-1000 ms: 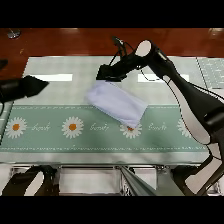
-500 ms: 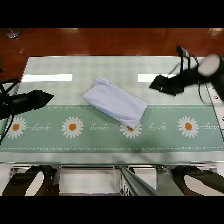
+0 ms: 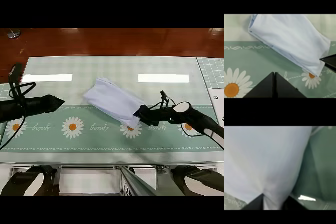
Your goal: Fold the shirts.
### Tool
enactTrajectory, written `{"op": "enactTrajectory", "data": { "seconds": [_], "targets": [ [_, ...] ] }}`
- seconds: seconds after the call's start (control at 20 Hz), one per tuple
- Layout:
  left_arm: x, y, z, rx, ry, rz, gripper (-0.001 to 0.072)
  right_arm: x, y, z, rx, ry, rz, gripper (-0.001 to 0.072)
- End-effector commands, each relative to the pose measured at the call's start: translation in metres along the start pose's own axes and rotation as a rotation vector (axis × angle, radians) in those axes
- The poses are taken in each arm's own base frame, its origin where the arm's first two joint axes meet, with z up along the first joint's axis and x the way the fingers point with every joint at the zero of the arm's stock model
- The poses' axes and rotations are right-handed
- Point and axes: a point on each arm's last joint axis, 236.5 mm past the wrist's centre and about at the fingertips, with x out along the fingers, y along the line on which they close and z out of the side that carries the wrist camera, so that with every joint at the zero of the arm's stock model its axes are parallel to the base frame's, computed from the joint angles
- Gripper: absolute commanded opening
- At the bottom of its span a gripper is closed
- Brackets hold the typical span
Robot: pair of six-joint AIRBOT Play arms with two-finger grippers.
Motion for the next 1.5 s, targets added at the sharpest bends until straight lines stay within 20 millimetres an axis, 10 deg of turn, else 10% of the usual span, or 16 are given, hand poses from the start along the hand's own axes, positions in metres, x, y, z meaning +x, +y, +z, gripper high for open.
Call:
{"op": "enactTrajectory", "data": {
  "seconds": [0.0, 0.3, 0.55, 1.0, 1.25, 1.45],
  "targets": [
    [0.006, -0.002, 0.000, -0.008, 0.008, -0.009, 0.0026, 0.016, 0.047, 0.012, -0.133, 0.066, 0.106, 0.0022],
    [0.005, -0.003, 0.000, -0.012, 0.006, -0.015, 0.0027, -0.087, 0.199, 0.116, -0.558, -0.159, 0.089, 0.0022],
    [0.005, -0.003, -0.001, -0.012, 0.010, -0.016, 0.0027, -0.224, 0.225, 0.170, -0.608, -0.365, -0.005, 0.0022],
    [0.005, -0.003, -0.002, -0.012, 0.016, -0.017, 0.0027, -0.408, 0.062, 0.170, -0.218, -0.531, -0.358, 0.0021],
    [0.005, -0.003, -0.002, -0.011, 0.016, -0.017, 0.0027, -0.441, -0.075, 0.096, 0.175, -0.565, -0.555, 0.0020],
    [0.005, -0.003, -0.002, -0.011, 0.016, -0.017, 0.0027, -0.427, -0.202, -0.022, 0.565, -0.488, -0.820, 0.0021]
  ]
}}
